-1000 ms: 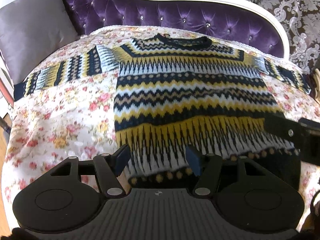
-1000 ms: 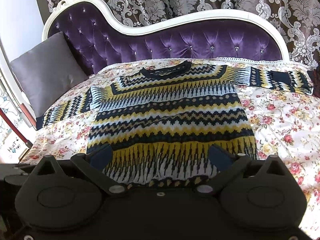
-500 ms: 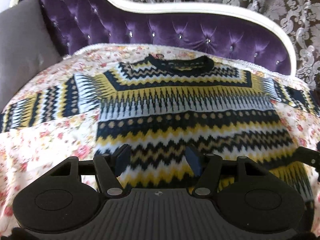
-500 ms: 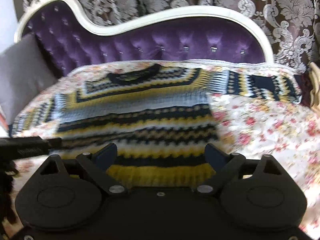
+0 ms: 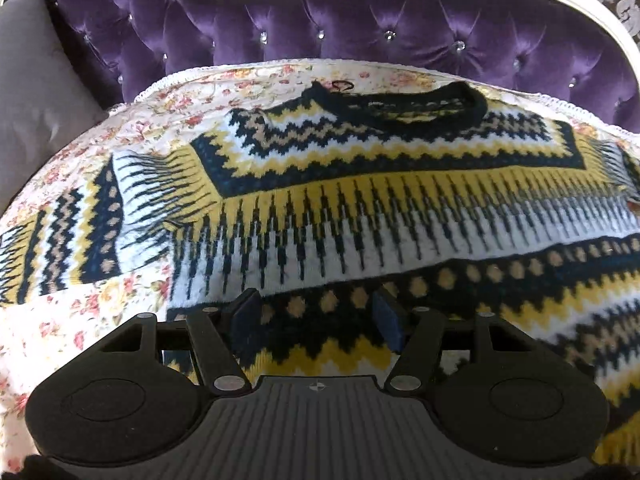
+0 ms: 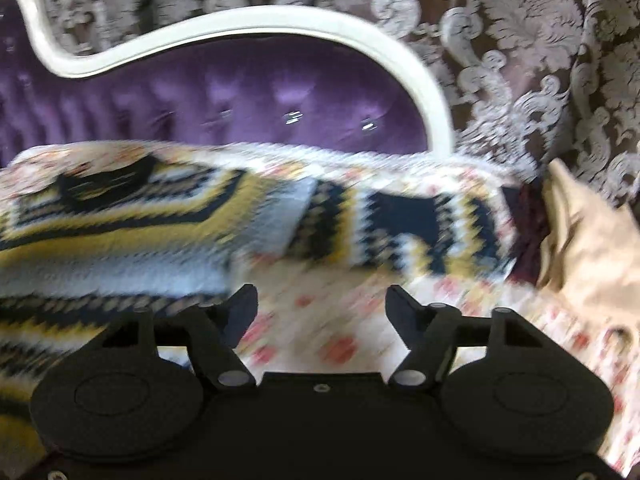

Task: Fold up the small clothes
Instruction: 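Move the right gripper to a sweater sleeve and grasp its cuff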

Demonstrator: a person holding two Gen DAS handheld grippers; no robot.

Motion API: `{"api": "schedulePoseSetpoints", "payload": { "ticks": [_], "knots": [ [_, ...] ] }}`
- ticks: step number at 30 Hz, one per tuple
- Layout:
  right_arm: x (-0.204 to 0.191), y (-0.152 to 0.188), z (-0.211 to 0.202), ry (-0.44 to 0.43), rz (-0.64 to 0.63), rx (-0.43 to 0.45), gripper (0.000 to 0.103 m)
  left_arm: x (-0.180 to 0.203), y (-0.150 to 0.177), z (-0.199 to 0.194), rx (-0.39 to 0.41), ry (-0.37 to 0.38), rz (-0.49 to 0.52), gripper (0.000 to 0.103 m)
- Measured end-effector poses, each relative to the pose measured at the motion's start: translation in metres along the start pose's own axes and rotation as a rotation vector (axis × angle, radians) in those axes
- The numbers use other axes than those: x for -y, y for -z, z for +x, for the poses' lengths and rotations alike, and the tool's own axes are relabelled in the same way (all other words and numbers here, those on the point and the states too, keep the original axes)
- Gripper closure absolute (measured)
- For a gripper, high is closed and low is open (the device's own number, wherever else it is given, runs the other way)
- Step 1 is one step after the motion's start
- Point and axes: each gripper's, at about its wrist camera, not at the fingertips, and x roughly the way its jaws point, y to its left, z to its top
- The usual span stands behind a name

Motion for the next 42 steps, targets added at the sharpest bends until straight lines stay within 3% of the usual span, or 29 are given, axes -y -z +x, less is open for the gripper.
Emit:
{"api": "schedulePoseSetpoints", "payload": {
  "ticks": [2,10,17,18,20,22,26,27,28,29,33,34,35,42],
  "knots": [
    [0.006,-0.010,0.014,0.029,0.003,0.009,0.036,-0.002,0.001,0.001,0.016,0.006,-0.004,0.041],
    [0.014,-0.041,0.078,0.068,0.032,0.004,0.036,0.002,0.002,-0.001,0.025,-0.009,-0.007,0.041],
    [0.017,-0.045,0.129,0.152,0.030,-0.104,0.035,-0.001,0.004,-0.003,0.005,-0.001,-0.095,0.040],
    [0.019,-0.043,0.133,0.145,0.037,-0.117,0.033,-0.002,0.003,-0.002,-0.002,0.007,-0.099,0.039],
    [0.029,-0.039,0.134,0.147,0.077,-0.094,0.013,-0.002,0.001,-0.002,-0.018,0.018,-0.091,0.039],
    [0.045,-0.035,0.139,0.107,0.161,-0.115,0.005,-0.003,0.000,-0.001,-0.030,0.024,-0.089,0.038],
    [0.051,-0.038,0.140,0.078,0.129,-0.132,0.006,-0.001,0.004,-0.002,-0.010,0.034,-0.053,0.037],
    [0.048,-0.038,0.140,0.082,0.106,-0.128,0.007,-0.001,0.004,-0.002,-0.002,0.037,-0.047,0.037],
    [0.045,-0.039,0.140,0.088,0.090,-0.121,0.016,-0.002,0.005,-0.002,0.000,0.039,-0.050,0.037],
    [0.045,-0.040,0.139,0.094,0.091,-0.114,0.030,-0.002,0.004,-0.003,-0.001,0.041,-0.052,0.038],
    [0.049,-0.051,0.134,0.108,0.097,-0.146,0.059,-0.006,0.001,-0.006,-0.010,0.050,-0.043,0.042],
    [0.051,-0.054,0.132,0.125,0.088,-0.162,0.076,-0.007,0.000,-0.007,-0.009,0.052,-0.041,0.044],
    [0.053,-0.056,0.129,0.142,0.080,-0.170,0.081,-0.010,-0.002,-0.009,-0.005,0.056,-0.036,0.044],
    [0.057,-0.083,0.076,0.107,0.112,-0.111,0.085,-0.036,-0.015,-0.030,0.087,0.003,-0.082,0.045]
  ]
}}
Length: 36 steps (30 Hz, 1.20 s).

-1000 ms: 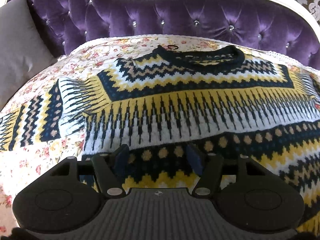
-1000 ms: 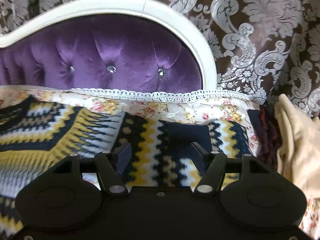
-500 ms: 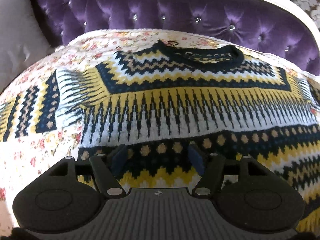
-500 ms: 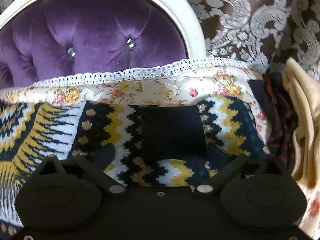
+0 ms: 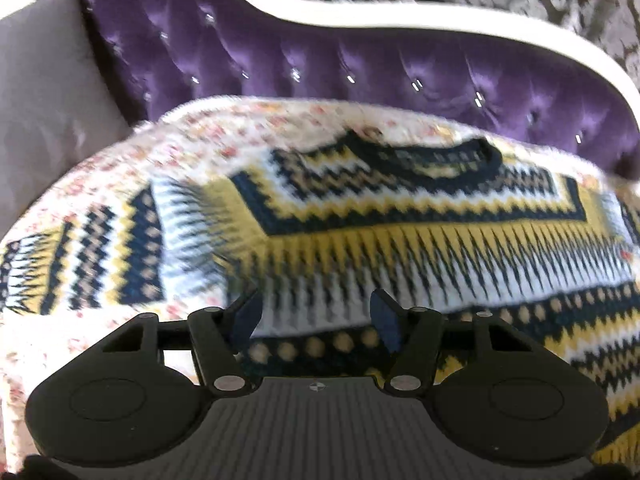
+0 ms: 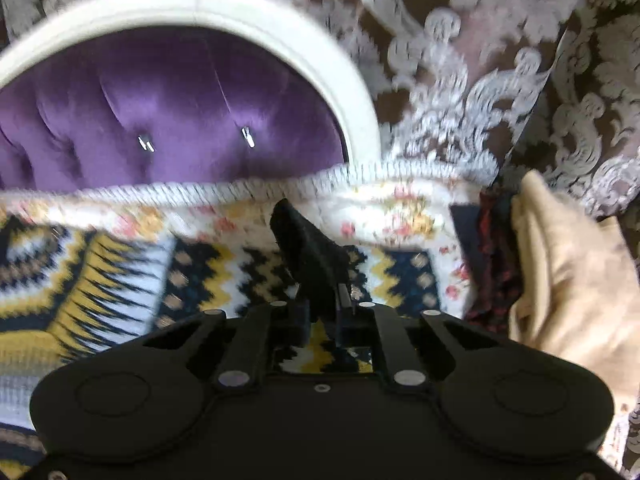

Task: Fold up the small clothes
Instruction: 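Fold the held sleeve across the sweater body and open the right gripper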

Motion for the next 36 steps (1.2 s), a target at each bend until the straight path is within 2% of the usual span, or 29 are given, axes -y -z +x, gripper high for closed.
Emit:
{"api": "schedulePoseSetpoints", "payload": {
  "ticks": [5,11,15,19,22,27,29,30,31,32,36],
  "knots": [
    [-0.039,-0.024,-0.054,-0.140,-0.009,0.067,0.085,-0.025,-0.010,-0.008,0.030,-0.054,-0.044,0.045],
    [-0.134,-0.043,-0.103,-0.405,-0.073,0.107,0.085,-0.061,-0.019,-0.007,-0.001,-0.065,-0.134,0.045],
    [-0.215,-0.036,-0.117,-0.578,-0.154,0.096,0.085,-0.080,-0.020,-0.008,-0.012,-0.068,-0.183,0.045],
    [-0.295,-0.009,-0.106,-0.697,-0.245,0.043,0.085,-0.091,-0.020,-0.008,-0.019,-0.067,-0.213,0.045],
    [-0.343,0.018,-0.089,-0.740,-0.290,-0.014,0.085,-0.095,-0.019,-0.007,-0.024,-0.067,-0.225,0.045],
    [-0.388,0.068,-0.065,-0.743,-0.377,-0.073,0.083,-0.098,-0.017,-0.003,-0.037,-0.064,-0.233,0.044],
    [-0.390,0.085,-0.064,-0.756,-0.398,-0.088,0.071,-0.098,-0.017,-0.002,-0.041,-0.058,-0.236,0.045],
    [-0.390,0.091,-0.065,-0.747,-0.409,-0.087,0.069,-0.098,-0.017,-0.001,-0.042,-0.057,-0.237,0.045],
    [-0.389,0.093,-0.066,-0.742,-0.415,-0.082,0.053,-0.098,-0.017,-0.001,-0.042,-0.056,-0.239,0.045],
    [-0.383,0.093,-0.070,-0.743,-0.412,-0.060,0.041,-0.098,-0.017,-0.001,-0.042,-0.055,-0.239,0.045],
    [-0.345,0.081,-0.082,-0.744,-0.341,0.020,0.038,-0.100,-0.017,0.002,-0.043,-0.057,-0.248,0.045]
  ]
}}
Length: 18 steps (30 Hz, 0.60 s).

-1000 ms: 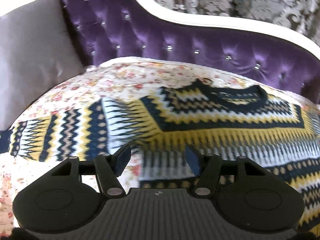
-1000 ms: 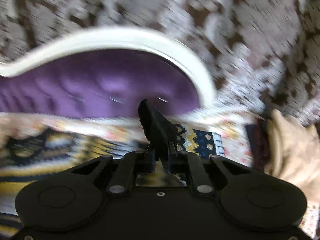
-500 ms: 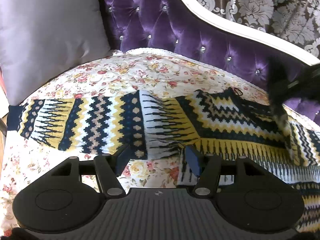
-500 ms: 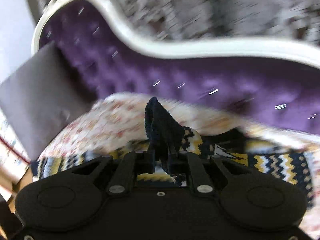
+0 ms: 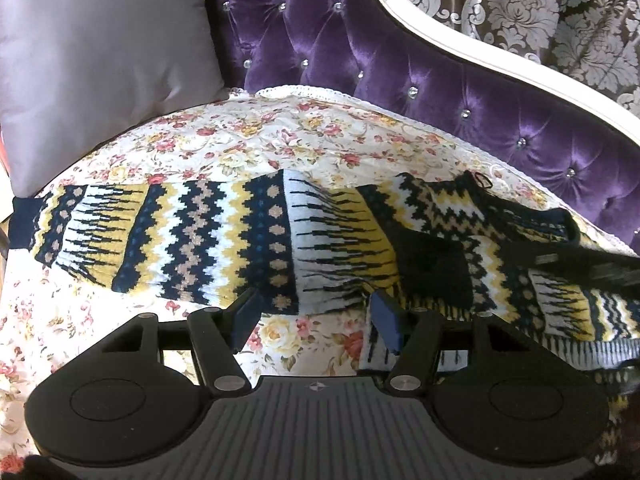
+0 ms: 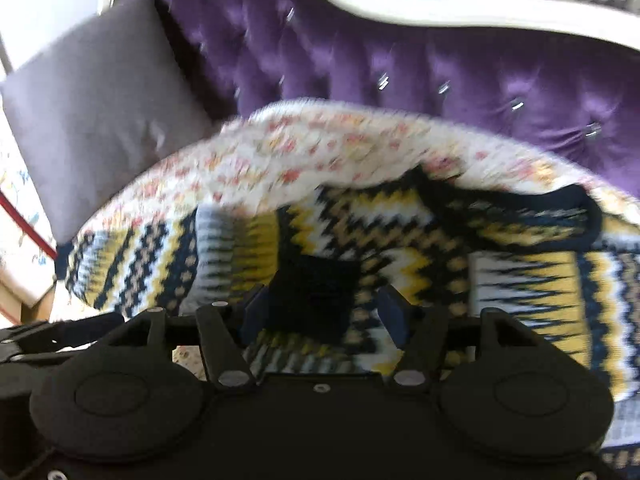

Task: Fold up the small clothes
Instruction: 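Fold the held sleeve across the sweater body and open the right gripper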

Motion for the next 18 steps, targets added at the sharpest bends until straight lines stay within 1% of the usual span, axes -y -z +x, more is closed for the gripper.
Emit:
{"api": "schedulePoseSetpoints", "payload": {
  "ticks": [2,5,8,12,15,18],
  "knots": [
    [0.022,-0.002,-0.016,0.031,0.053,0.035,0.038,0.002,0.000,0.001,0.001,-0.004,0.008,0.045],
    [0.060,0.000,-0.034,0.128,0.128,0.052,0.037,0.010,0.002,0.004,0.005,-0.011,0.038,0.045],
    [0.101,0.004,-0.044,0.218,0.207,0.027,0.037,0.020,0.005,0.009,-0.001,0.005,0.070,0.045],
    [0.148,0.010,-0.056,0.296,0.288,0.003,0.037,0.032,0.009,0.013,-0.012,0.036,0.093,0.045],
    [0.173,0.017,-0.055,0.318,0.324,-0.032,0.037,0.041,0.012,0.020,-0.026,0.035,0.115,0.045],
    [0.184,0.028,-0.047,0.371,0.351,-0.083,0.037,0.047,0.018,0.032,-0.063,0.019,0.130,0.045]
  ]
}}
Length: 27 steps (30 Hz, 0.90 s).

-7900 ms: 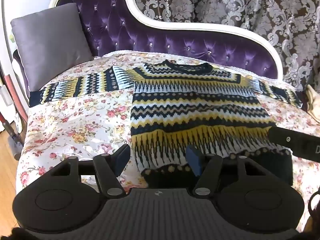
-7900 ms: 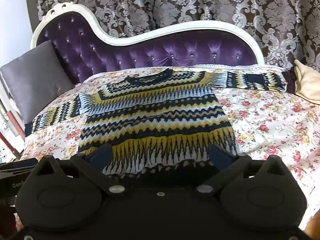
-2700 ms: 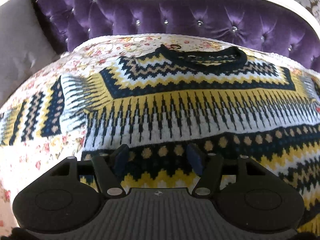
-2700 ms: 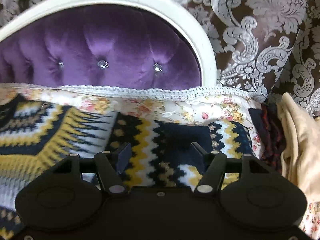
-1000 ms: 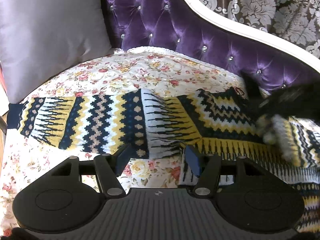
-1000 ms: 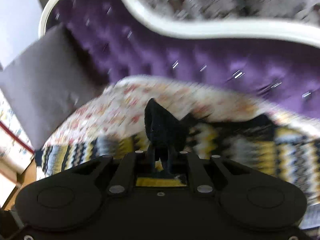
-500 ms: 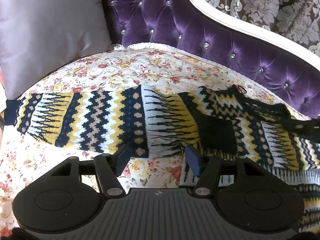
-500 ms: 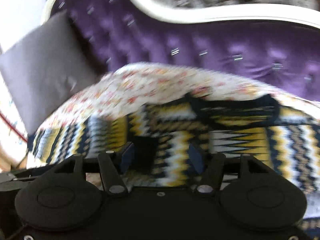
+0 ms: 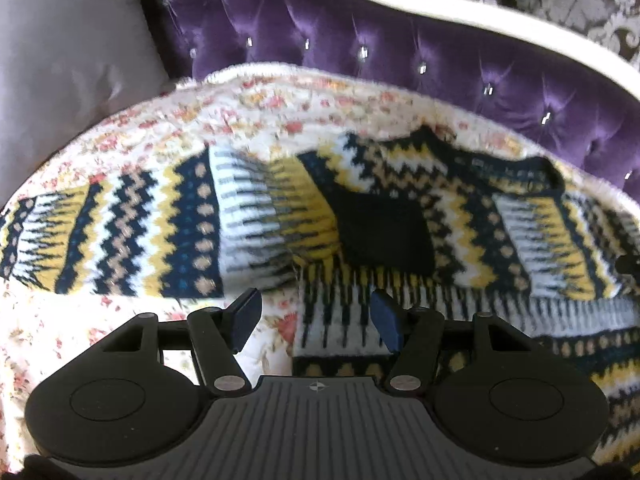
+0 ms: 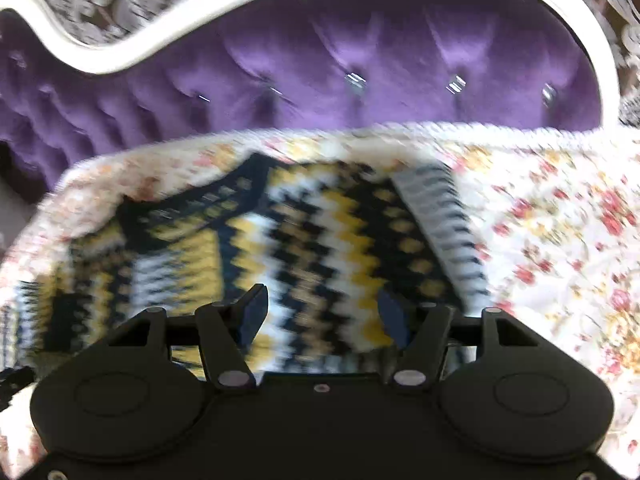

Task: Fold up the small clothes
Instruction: 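Fold the held sleeve across the sweater body and open the right gripper, then move the left gripper toward the other sweater sleeve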

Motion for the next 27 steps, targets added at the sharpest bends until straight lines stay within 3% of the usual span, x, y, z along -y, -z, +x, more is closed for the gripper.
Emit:
{"api": "schedulePoseSetpoints", "payload": {
  "ticks": [3,8,11,15,23,27],
  "knots": [
    [0.006,0.008,0.008,-0.014,0.003,0.007,0.033,0.004,0.005,0.014,-0.010,-0.013,0.020,0.041],
    [-0.024,0.018,0.020,0.037,-0.184,-0.001,0.000,0.003,0.006,0.015,0.011,-0.007,0.016,0.039],
    [-0.032,0.021,0.026,0.066,-0.197,0.028,0.000,0.003,0.009,0.014,0.022,-0.021,0.046,0.031],
    [-0.028,0.020,0.026,0.062,-0.161,0.046,0.000,0.000,0.005,0.023,0.003,-0.086,0.008,0.001],
    [-0.028,0.022,0.023,0.054,-0.186,0.085,0.000,-0.014,0.001,0.019,-0.060,-0.015,-0.045,0.003],
    [-0.023,0.017,0.006,-0.034,-0.117,0.060,0.000,-0.024,0.010,0.007,-0.062,0.049,-0.063,0.008]
  ]
}}
